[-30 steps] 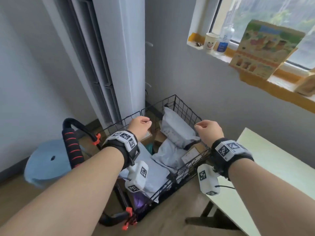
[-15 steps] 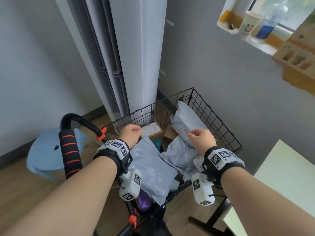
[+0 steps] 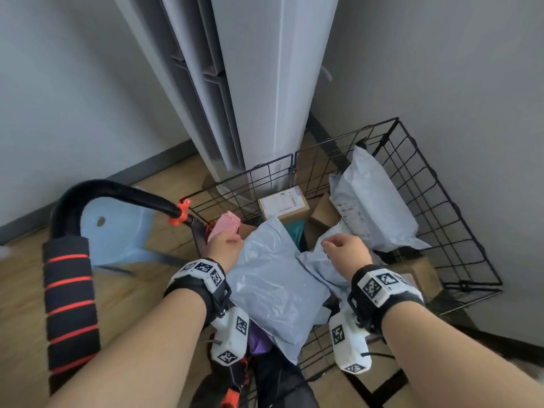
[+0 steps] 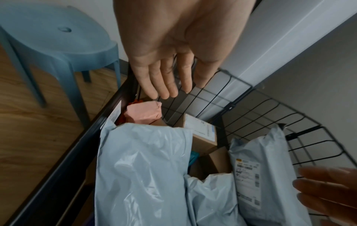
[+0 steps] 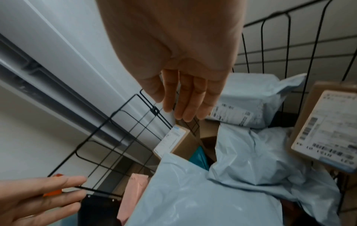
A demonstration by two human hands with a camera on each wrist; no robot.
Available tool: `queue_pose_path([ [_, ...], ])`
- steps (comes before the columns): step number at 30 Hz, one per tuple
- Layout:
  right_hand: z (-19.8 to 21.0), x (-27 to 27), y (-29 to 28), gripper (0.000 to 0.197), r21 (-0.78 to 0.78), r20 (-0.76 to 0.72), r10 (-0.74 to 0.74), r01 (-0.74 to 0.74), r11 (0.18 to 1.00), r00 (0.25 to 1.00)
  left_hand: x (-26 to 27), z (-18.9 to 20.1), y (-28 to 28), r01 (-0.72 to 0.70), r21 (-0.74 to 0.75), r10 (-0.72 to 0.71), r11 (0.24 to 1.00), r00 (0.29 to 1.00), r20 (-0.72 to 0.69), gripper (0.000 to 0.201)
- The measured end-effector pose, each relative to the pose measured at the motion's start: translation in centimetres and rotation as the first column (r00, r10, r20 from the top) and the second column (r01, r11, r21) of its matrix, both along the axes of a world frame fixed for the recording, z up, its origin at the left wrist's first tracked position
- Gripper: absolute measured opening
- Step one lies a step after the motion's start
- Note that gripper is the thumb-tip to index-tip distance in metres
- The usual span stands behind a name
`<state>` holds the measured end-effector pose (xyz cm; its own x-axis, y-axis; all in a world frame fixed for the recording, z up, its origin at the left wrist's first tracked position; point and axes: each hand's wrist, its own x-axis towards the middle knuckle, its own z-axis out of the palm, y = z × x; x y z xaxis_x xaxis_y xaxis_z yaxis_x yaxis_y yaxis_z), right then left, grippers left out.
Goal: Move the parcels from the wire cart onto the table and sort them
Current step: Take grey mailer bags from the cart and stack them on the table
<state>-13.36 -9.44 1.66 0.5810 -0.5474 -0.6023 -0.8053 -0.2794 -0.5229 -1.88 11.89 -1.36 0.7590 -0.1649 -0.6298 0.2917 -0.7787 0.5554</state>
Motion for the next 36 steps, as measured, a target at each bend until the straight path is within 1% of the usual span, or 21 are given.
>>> queue_pose_path([
  [4, -4.4, 0.3, 1.3, 0.018, 0.044, -0.054, 0.025, -0.023, 0.999, 0.998, 0.4, -4.2, 0.1, 0.054, 0.065, -0.049, 0.996, 0.996, -0.071, 0.020],
  [6, -6.3, 0.5, 1.9, 0.018, 0.055, -0.071, 0.029, -0.025, 0.998, 0.997, 0.7, -6.0, -0.1, 0.057, 0.082, -0.049, 0.995, 0.994, -0.096, 0.029],
  [8, -8.0, 0.7, 2.4, 0.021, 0.066, -0.086, 0.046, -0.040, 0.997, 0.995, 1.2, -7.7, -0.3, 0.093, 0.094, -0.083, 0.991, 0.991, -0.108, 0.034],
  [9, -8.9, 0.9, 2.7, 0.021, 0.072, -0.099, 0.056, -0.049, 0.996, 0.993, 1.4, -8.6, -0.4, 0.100, 0.102, -0.089, 0.990, 0.990, -0.113, 0.034],
  [12, -11.4, 1.2, 3.2, 0.022, 0.109, -0.145, 0.054, -0.038, 0.993, 0.988, 1.8, -10.8, -0.6, 0.084, 0.136, -0.069, 0.987, 0.991, -0.115, 0.025],
  [13, -12.1, 1.2, 3.4, 0.022, 0.122, -0.158, 0.049, -0.030, 0.992, 0.986, 1.8, -11.4, -0.6, 0.073, 0.157, -0.055, 0.985, 0.991, -0.119, 0.030],
  [15, -13.3, 1.3, 3.9, 0.021, 0.147, -0.186, 0.047, -0.019, 0.989, 0.981, 1.6, -12.5, -0.6, 0.041, 0.182, -0.011, 0.982, 0.987, -0.162, 0.048],
  [16, -13.8, 1.3, 4.1, 0.022, 0.157, -0.199, 0.052, -0.020, 0.987, 0.979, 1.4, -12.9, -0.5, 0.029, 0.186, 0.007, 0.982, 0.982, -0.186, 0.054],
  [18, -14.3, 1.1, 4.6, 0.023, 0.167, -0.209, 0.072, -0.037, 0.985, 0.975, 1.0, -13.7, -0.1, 0.034, 0.204, 0.013, 0.978, 0.975, -0.222, 0.057],
  [22, -14.4, 0.5, 4.8, 0.018, 0.177, -0.218, 0.080, -0.041, 0.983, 0.973, 0.4, -13.9, 1.0, 0.092, 0.266, -0.026, 0.960, 0.970, -0.243, 0.065],
  [23, -14.2, 0.3, 4.7, 0.017, 0.180, -0.224, 0.076, -0.035, 0.983, 0.972, 0.3, -13.7, 1.1, 0.121, 0.272, -0.050, 0.955, 0.966, -0.253, 0.061],
  [26, -13.5, -0.1, 4.4, 0.020, 0.186, -0.232, 0.088, -0.044, 0.982, 0.969, 0.3, -12.7, 0.4, 0.223, 0.235, -0.149, 0.946, 0.943, -0.298, 0.028],
  [27, -13.2, -0.1, 4.3, 0.017, 0.181, -0.235, 0.093, -0.051, 0.982, 0.968, 0.3, -12.3, 0.0, 0.237, 0.221, -0.161, 0.946, 0.936, -0.313, 0.024],
  [29, -12.3, -0.1, 3.9, 0.014, 0.168, -0.231, 0.096, -0.058, 0.984, 0.968, 0.2, -11.3, -0.9, 0.258, 0.207, -0.184, 0.944, 0.930, -0.319, 0.024],
  [31, -11.1, -0.1, 3.5, 0.019, 0.161, -0.221, 0.093, -0.058, 0.985, 0.971, 0.3, -9.9, -1.8, 0.279, 0.204, -0.208, 0.938, 0.927, -0.311, 0.021],
  [33, -9.8, -0.2, 3.1, 0.024, 0.149, -0.209, 0.092, -0.061, 0.987, 0.973, 0.3, -8.3, -2.4, 0.287, 0.194, -0.218, 0.938, 0.924, -0.314, 0.023],
  [36, -7.6, -0.6, 2.4, 0.025, 0.127, -0.173, 0.074, -0.052, 0.991, 0.982, 0.3, -5.8, -2.8, 0.280, 0.162, -0.213, 0.946, 0.917, -0.338, 0.026],
])
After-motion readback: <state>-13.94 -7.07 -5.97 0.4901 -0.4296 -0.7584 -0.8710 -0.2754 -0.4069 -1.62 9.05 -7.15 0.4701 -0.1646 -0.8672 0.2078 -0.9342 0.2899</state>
